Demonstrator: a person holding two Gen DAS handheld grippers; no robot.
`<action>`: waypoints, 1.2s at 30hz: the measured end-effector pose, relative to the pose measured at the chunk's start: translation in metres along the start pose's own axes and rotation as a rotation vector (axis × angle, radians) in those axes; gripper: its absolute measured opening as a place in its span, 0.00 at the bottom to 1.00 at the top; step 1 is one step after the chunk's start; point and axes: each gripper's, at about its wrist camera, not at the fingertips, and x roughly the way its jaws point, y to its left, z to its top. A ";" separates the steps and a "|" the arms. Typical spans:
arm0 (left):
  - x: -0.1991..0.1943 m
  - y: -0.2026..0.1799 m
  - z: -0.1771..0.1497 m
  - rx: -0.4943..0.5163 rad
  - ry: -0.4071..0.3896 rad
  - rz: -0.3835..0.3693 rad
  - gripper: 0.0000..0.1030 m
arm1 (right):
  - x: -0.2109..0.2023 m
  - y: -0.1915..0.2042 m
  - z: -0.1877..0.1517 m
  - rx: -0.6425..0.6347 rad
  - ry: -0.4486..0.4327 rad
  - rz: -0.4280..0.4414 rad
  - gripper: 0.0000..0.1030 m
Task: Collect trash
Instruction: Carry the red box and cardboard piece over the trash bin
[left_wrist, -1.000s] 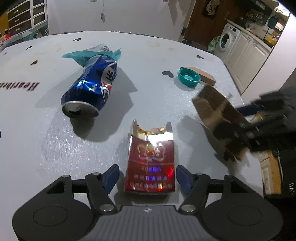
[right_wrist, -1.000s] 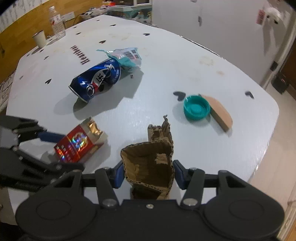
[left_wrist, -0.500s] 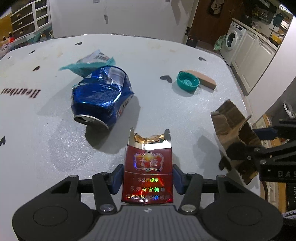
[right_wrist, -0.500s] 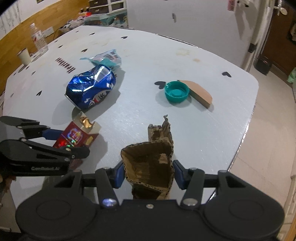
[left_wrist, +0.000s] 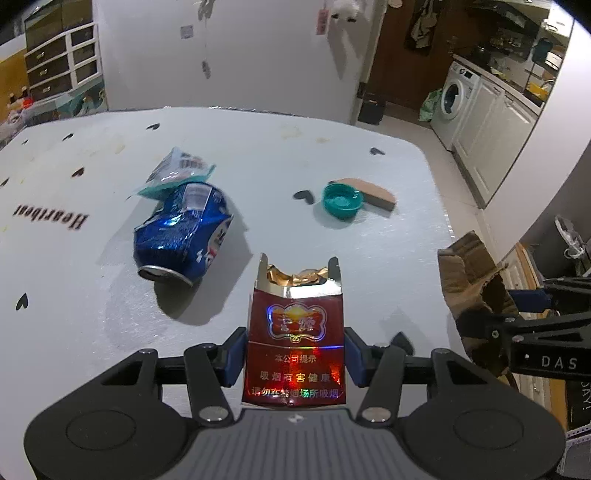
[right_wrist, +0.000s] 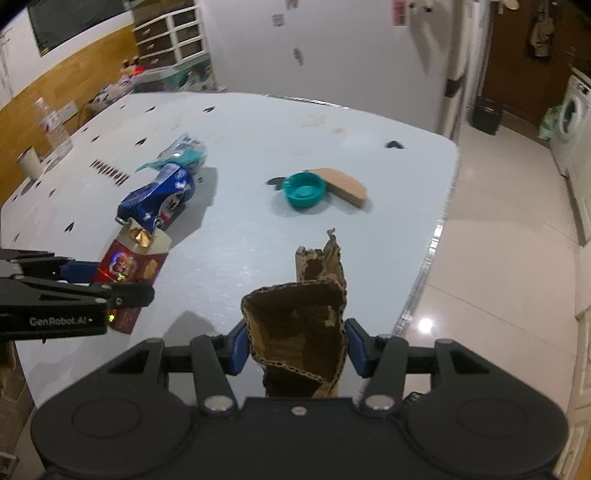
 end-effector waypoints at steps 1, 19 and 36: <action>-0.001 -0.005 0.000 0.007 -0.002 -0.003 0.53 | -0.004 -0.004 -0.003 0.010 -0.005 -0.008 0.52; 0.000 -0.147 -0.009 0.144 -0.006 -0.101 0.53 | -0.071 -0.119 -0.077 0.183 -0.043 -0.122 0.52; 0.057 -0.283 -0.041 0.259 0.139 -0.185 0.53 | -0.094 -0.247 -0.178 0.363 0.029 -0.192 0.52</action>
